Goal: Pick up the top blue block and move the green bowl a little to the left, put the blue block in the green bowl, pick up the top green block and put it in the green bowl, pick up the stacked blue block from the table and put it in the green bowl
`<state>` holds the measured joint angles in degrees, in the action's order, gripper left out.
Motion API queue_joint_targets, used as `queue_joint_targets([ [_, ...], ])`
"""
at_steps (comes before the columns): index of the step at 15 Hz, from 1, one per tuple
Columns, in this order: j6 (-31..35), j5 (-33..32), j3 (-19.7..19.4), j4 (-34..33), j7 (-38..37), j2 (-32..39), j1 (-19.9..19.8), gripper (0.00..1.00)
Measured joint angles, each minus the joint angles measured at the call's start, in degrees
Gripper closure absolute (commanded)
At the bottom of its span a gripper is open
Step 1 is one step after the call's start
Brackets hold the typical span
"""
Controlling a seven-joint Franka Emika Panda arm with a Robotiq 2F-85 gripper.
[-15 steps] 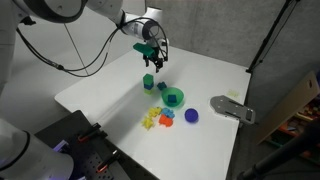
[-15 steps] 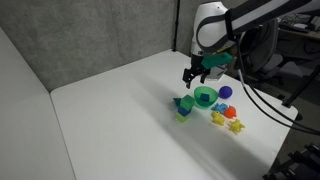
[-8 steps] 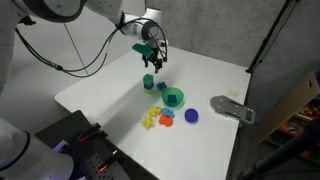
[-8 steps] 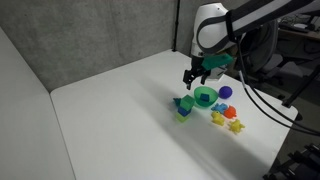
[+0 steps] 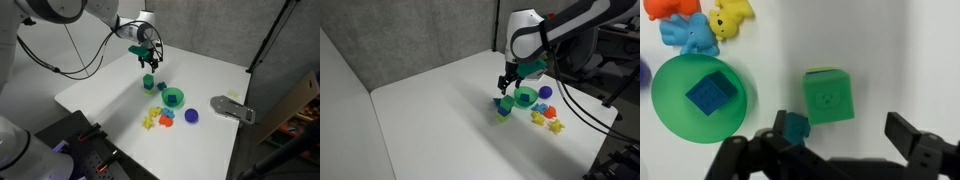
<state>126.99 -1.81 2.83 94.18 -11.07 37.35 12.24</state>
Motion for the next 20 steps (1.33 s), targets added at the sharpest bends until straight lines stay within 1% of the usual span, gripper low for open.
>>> queue_joint_targets([
  [2,3.3,-0.5,0.0,0.9,0.1,0.5,0.5,0.0],
  [6,11.9,-0.5,0.1,4.3,0.3,0.7,0.5,0.0],
  [8,14.9,-0.5,0.1,5.9,0.5,0.8,0.5,0.0],
  [11,17.2,-0.5,0.1,7.3,1.6,1.2,0.5,0.0],
  [14,18.1,-0.5,0.1,8.1,2.7,1.7,0.5,0.0],
  [15,18.1,-0.5,0.1,8.1,2.9,2.0,0.5,0.15],
  [16,18.1,-0.5,0.1,8.2,3.0,2.2,0.5,0.27],
  [17,18.1,-0.5,0.1,8.2,3.2,2.4,0.5,0.34],
  [19,18.1,-0.8,0.1,8.2,3.5,2.9,0.5,0.53],
  [20,18.1,-1.1,0.1,8.2,3.5,3.1,0.5,0.59],
])
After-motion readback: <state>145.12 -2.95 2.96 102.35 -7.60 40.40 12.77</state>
